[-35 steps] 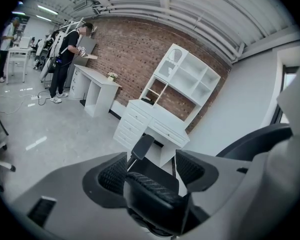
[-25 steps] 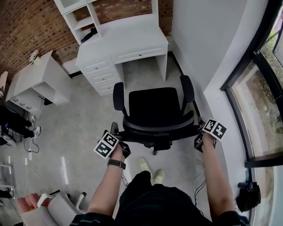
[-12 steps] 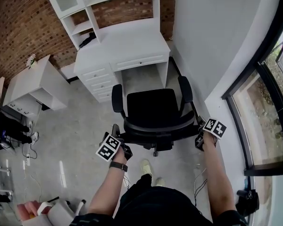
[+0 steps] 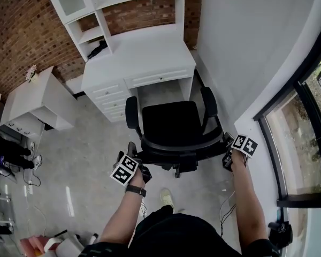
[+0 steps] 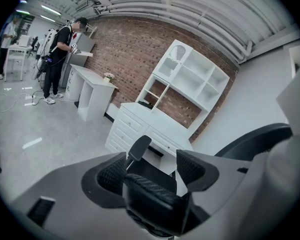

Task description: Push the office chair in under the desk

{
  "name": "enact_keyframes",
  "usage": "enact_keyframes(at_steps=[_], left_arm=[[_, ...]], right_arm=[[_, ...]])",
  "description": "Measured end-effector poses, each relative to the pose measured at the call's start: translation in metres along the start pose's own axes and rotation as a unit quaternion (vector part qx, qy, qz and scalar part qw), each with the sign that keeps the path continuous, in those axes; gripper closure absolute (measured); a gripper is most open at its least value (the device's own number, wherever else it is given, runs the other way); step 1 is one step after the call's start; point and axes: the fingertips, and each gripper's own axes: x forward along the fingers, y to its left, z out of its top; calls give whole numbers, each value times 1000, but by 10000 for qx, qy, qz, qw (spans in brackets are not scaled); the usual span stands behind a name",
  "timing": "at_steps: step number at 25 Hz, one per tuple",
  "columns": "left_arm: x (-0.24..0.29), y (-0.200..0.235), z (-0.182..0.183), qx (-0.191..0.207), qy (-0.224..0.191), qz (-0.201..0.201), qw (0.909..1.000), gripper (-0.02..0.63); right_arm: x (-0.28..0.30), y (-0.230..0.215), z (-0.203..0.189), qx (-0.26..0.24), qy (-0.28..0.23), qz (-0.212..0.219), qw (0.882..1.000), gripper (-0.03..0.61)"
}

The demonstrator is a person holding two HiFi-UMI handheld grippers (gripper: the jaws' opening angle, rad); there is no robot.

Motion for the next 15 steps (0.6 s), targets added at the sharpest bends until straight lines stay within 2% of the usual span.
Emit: enact_keyframes(at_steps=[15], left_arm=[[74,-15,40,39,-28,89,9999,313]], right_arm=[[68,45,46,-23,-13,120,9999,313]])
